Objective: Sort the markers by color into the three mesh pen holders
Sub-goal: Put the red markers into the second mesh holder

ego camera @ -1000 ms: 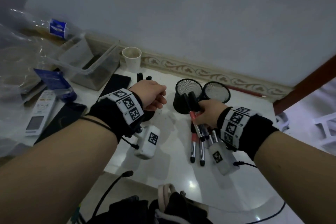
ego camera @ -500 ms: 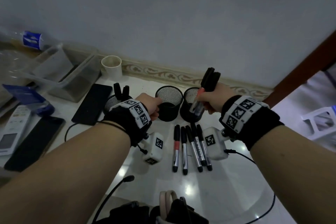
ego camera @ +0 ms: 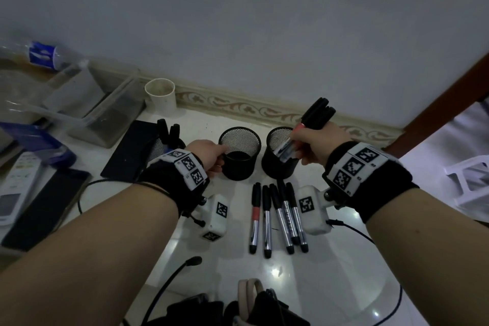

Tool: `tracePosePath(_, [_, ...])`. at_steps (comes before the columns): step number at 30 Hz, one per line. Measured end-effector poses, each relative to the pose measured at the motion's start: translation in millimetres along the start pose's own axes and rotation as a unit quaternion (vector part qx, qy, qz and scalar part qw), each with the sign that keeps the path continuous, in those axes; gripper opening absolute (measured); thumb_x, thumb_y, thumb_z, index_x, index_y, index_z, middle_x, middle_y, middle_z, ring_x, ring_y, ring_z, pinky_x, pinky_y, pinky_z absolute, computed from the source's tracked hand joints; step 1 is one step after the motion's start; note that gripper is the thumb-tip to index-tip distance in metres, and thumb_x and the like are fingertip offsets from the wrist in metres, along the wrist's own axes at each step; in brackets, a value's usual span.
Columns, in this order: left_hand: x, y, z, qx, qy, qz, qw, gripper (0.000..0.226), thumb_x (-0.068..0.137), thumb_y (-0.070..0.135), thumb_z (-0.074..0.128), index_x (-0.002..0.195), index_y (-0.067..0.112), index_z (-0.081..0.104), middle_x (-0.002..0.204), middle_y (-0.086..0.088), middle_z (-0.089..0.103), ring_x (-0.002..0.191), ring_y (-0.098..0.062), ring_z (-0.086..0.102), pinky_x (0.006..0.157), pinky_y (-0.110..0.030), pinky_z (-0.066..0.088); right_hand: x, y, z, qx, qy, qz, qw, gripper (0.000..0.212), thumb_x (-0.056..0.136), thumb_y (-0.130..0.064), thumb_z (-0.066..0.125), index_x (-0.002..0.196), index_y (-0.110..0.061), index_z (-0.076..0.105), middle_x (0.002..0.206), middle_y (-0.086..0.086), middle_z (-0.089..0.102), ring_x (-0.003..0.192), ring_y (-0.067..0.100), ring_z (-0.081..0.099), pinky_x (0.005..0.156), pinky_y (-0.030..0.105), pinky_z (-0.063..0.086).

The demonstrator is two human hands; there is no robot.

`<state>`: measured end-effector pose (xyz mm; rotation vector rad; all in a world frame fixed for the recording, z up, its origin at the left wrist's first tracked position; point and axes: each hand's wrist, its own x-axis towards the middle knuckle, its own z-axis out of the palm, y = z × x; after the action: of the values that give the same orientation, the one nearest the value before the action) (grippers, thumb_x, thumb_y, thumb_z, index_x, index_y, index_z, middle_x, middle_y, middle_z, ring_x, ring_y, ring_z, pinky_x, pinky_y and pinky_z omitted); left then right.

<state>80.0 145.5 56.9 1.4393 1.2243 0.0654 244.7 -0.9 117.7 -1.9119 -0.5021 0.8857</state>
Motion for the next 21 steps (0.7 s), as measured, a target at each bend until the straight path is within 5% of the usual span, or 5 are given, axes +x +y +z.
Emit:
tracePosePath(12, [-7.5, -31.2, -50.7, 0.003, 0.047, 0.015, 0.999, 0.025, 0.091, 0.031, 0.055, 0.073, 0.014, 0.053, 0.069, -0.004, 0.059, 0.060, -0.018, 0.055, 0.056, -0.024, 0.040, -2.0, -19.0, 44.6, 0.052, -0.027, -0.014, 0.998, 0.023, 0.087, -0.016, 0.058, 0.066, -0.006, 0.059, 0.041, 0.000, 0.058, 0.036, 0.013, 0.057, 0.037, 0.021, 0.046])
tracePosePath(21, [-17.0, -40.2, -43.8, -0.020, 0.011, 0.008, 1.000, 0.026, 0.092, 0.034, 0.052, 0.075, 0.015, 0.055, 0.068, -0.001, 0.061, 0.058, -0.015, 0.055, 0.053, -0.023, 0.042, -2.1, -24.1, 68.0, 0.030, -0.050, -0.011, 0.998, 0.016, 0.084, -0.012, 0.061, 0.068, -0.010, 0.061, 0.043, -0.001, 0.060, 0.041, 0.014, 0.060, 0.038, 0.020, 0.045])
